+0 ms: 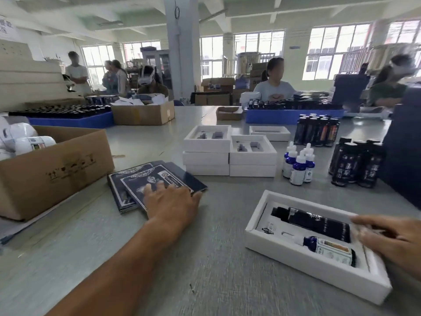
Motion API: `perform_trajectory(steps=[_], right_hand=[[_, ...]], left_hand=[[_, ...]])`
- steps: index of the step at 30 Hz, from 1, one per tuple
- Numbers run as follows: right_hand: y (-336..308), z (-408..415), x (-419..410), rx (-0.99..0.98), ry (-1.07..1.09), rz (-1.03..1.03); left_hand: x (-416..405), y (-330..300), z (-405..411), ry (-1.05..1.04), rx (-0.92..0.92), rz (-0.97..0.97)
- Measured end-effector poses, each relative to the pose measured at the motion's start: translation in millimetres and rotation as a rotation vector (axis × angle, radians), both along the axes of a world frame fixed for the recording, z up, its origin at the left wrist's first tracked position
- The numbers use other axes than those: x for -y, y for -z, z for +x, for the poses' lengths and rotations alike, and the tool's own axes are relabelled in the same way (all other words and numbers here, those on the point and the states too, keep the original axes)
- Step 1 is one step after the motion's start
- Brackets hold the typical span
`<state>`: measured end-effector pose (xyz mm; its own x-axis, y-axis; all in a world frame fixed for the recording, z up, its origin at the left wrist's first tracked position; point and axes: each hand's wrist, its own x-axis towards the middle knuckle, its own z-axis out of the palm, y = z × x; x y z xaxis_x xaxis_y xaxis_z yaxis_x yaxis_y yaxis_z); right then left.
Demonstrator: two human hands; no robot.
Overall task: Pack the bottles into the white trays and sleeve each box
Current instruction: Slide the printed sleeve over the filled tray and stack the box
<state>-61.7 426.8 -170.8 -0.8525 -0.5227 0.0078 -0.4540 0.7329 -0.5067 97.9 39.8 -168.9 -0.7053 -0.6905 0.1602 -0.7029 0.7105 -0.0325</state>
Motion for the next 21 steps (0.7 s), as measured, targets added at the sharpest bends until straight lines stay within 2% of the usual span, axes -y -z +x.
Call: perform_trajectory(steps=[4, 6, 8, 10, 12, 16, 19, 21], right_hand=[[-24, 10, 19, -0.156, 0.027, -0.024], [-21, 4, 12, -0.13, 0.059, 0.028], [-21, -1, 8, -0.134, 0.071, 0.088], [-23, -5, 6, -0.12, 0.095, 0.087], [-22, -6, 5, -0.111, 0.097, 0.079], [-17, -7, 5, -0.136, 0.082, 0.074], [-16, -7, 5, -0.133, 0.09, 0.054], [-16, -7, 6, -0.132, 0.089, 0.046]], left_hand=[[-70, 3, -11, 0.331, -0.096, 0.058], [-95, 7, -15, 0.483, -0.118, 0.096], [-103, 8, -17, 0.552, -0.172, 0.169], [-95, 7, -16, 0.539, -0.263, 0.232], [-77, 8, -14, 0.441, -0.286, 0.174], [-39, 9, -10, 0.177, -0.108, -0.005], [-23, 12, -11, 0.131, -0.129, 0.073], [-21, 12, -11, 0.157, -0.241, 0.146]])
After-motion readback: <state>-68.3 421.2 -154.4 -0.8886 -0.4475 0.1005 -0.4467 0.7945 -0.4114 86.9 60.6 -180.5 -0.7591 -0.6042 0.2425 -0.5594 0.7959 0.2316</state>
